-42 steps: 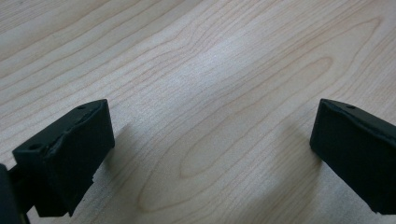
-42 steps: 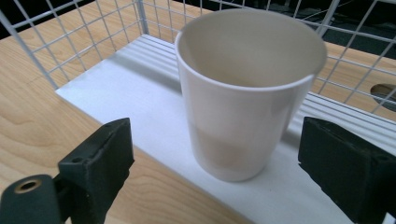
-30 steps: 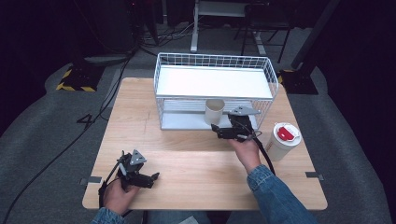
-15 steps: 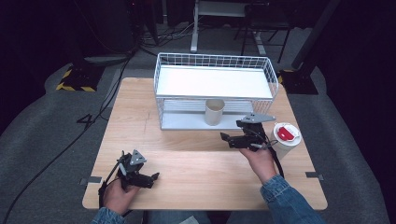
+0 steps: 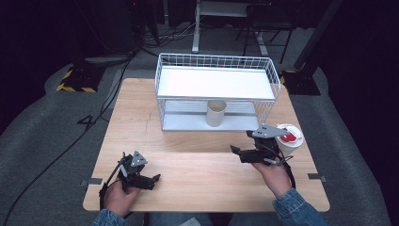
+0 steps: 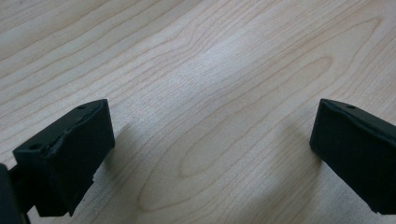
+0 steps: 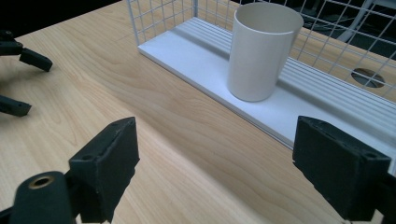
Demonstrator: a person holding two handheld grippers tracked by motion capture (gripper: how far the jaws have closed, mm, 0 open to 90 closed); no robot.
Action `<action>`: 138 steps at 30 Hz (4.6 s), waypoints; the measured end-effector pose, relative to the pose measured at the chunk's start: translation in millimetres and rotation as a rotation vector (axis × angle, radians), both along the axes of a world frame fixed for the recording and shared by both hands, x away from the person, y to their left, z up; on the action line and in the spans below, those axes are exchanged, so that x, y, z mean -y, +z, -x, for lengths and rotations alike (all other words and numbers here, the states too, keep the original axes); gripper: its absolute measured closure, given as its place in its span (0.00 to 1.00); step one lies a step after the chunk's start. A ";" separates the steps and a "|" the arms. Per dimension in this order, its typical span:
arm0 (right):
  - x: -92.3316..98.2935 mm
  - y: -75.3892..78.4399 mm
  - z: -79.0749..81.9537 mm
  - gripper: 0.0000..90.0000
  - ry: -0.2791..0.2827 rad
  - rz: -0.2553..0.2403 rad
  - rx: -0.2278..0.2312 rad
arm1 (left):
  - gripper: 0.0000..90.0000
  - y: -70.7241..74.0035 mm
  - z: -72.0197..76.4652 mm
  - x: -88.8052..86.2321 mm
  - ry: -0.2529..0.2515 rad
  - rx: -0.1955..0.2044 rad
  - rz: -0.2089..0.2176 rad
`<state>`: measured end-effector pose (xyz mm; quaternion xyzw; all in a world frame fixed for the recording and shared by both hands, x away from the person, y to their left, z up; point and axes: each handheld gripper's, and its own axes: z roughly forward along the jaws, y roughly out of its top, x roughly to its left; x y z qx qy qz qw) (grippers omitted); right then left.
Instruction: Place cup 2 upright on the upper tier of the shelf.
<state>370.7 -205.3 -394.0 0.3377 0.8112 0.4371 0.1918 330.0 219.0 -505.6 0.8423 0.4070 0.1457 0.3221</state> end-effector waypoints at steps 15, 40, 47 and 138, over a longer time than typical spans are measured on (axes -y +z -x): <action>42.5 -0.4 36.4 0.17 -0.044 -0.043 0.014 | 0.00 0.1 -2.0 0.4 -0.004 0.003 -0.003; 102.3 6.5 73.6 0.17 -0.163 -0.025 0.091 | 0.00 0.1 -1.5 0.2 -0.004 0.003 -0.003; 122.8 -0.3 75.5 0.17 -0.233 -0.020 0.065 | 0.00 0.1 -1.4 0.3 -0.002 0.002 -0.003; 144.5 -79.8 -12.0 0.11 -0.321 -0.156 0.086 | 0.00 0.1 -1.4 0.3 -0.003 0.003 -0.002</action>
